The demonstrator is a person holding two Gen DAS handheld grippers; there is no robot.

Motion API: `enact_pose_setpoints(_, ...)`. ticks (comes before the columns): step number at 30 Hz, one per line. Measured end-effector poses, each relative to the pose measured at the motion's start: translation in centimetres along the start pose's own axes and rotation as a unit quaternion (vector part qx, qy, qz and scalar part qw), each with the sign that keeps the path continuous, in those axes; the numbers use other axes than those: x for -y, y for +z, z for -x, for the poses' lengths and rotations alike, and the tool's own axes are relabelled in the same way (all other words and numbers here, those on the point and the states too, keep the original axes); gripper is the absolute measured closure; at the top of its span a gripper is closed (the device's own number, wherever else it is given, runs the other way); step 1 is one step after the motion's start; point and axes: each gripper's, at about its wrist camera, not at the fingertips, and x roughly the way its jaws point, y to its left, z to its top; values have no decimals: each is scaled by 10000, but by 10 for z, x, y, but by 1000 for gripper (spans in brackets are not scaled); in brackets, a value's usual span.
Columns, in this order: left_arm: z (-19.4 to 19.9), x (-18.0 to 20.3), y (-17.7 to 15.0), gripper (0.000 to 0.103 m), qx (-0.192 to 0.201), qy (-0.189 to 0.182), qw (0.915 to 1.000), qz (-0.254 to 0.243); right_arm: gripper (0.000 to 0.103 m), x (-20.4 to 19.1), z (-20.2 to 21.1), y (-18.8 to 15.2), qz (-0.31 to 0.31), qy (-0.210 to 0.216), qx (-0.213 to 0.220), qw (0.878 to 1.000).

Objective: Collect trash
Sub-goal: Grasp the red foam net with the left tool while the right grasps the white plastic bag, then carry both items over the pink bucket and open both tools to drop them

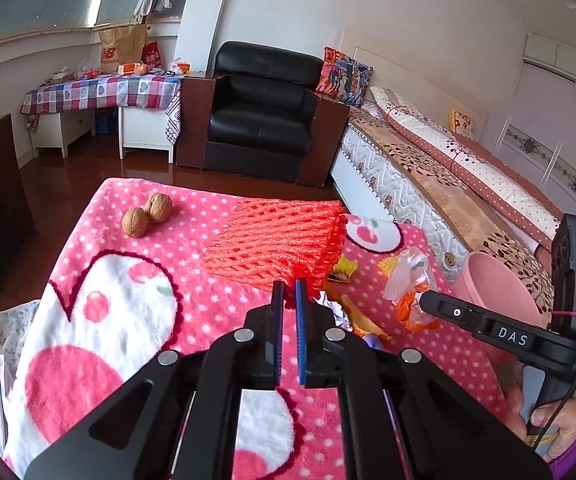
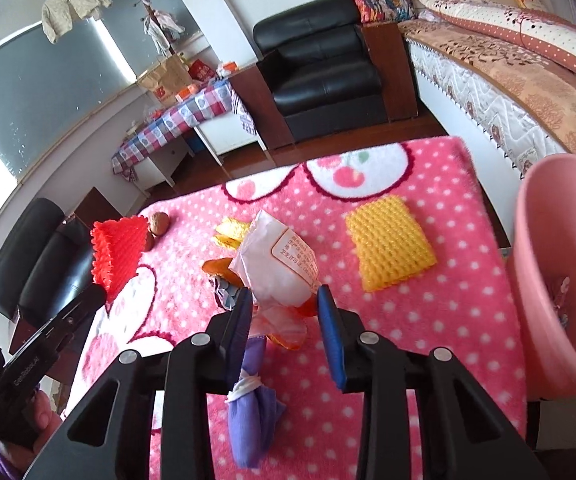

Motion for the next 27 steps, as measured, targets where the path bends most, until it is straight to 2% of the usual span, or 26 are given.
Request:
enact_pose_setpoints(5,10,18,1,98,104,-210,9996,-147,70,15,35,-3,-173,-84,311,9993)
enact_pose_setpoints(13,16,61,1,98,187,-718,9962,-462,70,46,91,-10,-420,-479,814,9946)
enact_pose_setpoints(20,12,110,-1,98,160,-1182,9892,-849,70,89,132,-13,-802,-856,1208,9857)
enact_pose_setpoints(27,-1,158,-4,98,9,-1637,9801,-1127,70,132,153,-19,-1190,-1164,1404,9760)
